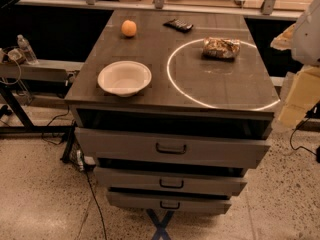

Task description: Pick orange can

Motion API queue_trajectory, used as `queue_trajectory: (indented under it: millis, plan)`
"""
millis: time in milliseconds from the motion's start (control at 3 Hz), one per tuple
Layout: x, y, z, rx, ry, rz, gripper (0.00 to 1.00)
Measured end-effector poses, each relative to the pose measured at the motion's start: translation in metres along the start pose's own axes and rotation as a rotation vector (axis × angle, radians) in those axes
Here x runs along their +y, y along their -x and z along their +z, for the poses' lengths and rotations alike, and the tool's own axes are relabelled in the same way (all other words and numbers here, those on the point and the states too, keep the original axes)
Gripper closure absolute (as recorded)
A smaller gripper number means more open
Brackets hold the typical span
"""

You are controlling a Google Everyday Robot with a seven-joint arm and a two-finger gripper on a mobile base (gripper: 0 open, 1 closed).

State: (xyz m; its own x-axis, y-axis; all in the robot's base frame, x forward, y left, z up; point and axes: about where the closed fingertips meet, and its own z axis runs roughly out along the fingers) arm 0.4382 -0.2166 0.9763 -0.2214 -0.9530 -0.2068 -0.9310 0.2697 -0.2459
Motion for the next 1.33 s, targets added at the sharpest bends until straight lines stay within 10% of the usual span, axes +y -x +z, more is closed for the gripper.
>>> queue_trajectory:
  millis: [667, 1333]
  plan:
    - [-0.021, 0.014, 0.015, -0.045, -0.041, -0.024, 0.00]
    - [-0.161, 0.034, 0.084, -0.221, -0.179, 0.031, 0.00]
